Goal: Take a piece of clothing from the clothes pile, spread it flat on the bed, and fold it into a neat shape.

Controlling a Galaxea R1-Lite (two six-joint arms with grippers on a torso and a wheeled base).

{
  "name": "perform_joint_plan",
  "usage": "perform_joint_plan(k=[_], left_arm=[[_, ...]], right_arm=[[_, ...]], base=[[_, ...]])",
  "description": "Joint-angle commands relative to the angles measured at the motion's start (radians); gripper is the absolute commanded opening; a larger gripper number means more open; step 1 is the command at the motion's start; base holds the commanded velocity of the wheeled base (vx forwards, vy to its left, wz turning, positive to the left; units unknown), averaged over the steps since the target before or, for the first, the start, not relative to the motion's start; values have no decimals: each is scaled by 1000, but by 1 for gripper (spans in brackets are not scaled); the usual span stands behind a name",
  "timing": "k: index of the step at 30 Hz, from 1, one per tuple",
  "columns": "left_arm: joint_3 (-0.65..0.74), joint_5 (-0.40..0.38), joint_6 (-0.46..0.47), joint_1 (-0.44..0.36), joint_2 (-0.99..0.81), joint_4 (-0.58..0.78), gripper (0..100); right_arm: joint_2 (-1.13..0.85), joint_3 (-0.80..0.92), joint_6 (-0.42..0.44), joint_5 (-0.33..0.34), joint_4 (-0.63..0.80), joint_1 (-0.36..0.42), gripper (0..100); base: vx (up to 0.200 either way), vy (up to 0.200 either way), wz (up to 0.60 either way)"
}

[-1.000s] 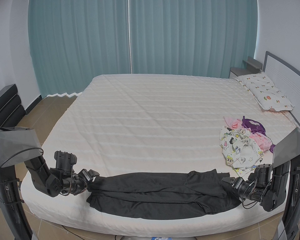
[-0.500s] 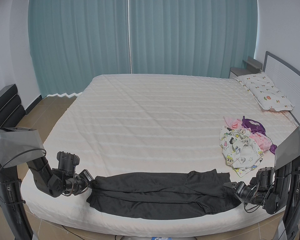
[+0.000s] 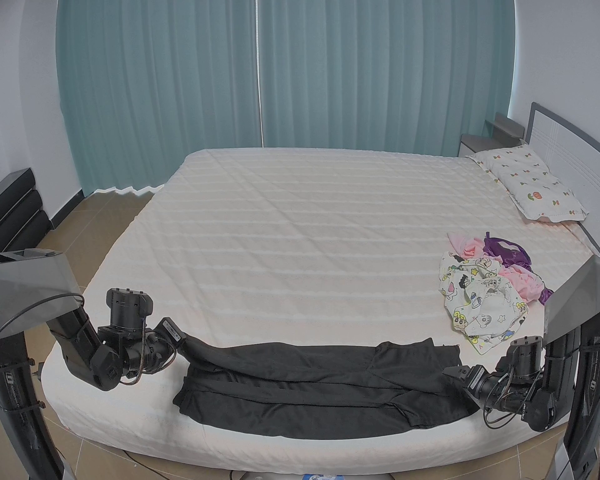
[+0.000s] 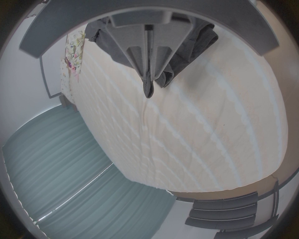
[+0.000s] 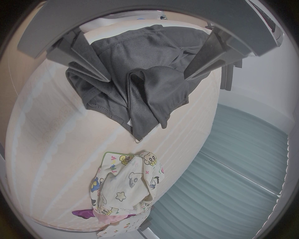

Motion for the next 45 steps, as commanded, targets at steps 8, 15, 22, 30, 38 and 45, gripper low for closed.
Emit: perform_joint_plan(k=[8,15,22,30,38,45], left_arm=[[2,0,-8,0,-5,-4,0],[-10,0,-49,-3,-5,-12,0],[-10,0,-49,-3,-5,-13,0],[-10,0,-49,1,-7,-13,0],[-10,0,-51,1,-8,-13,0],[-8,0,-49,3,-7,-13,0]], right_arm=[[26,-63,66,-15,-15,37,100],[41,-67,73,-110,-15,78,100],[43,-68,127,-110,-15,107,100],[72,-85,131,-113,-15,109,100],[77,-65,122,-132,-15,130,0],[78,-60,116,-136,-15,133,0]], base=[[0,0,0],[0,0,0],[0,0,0],[0,0,0],[0,0,0],[0,0,0]])
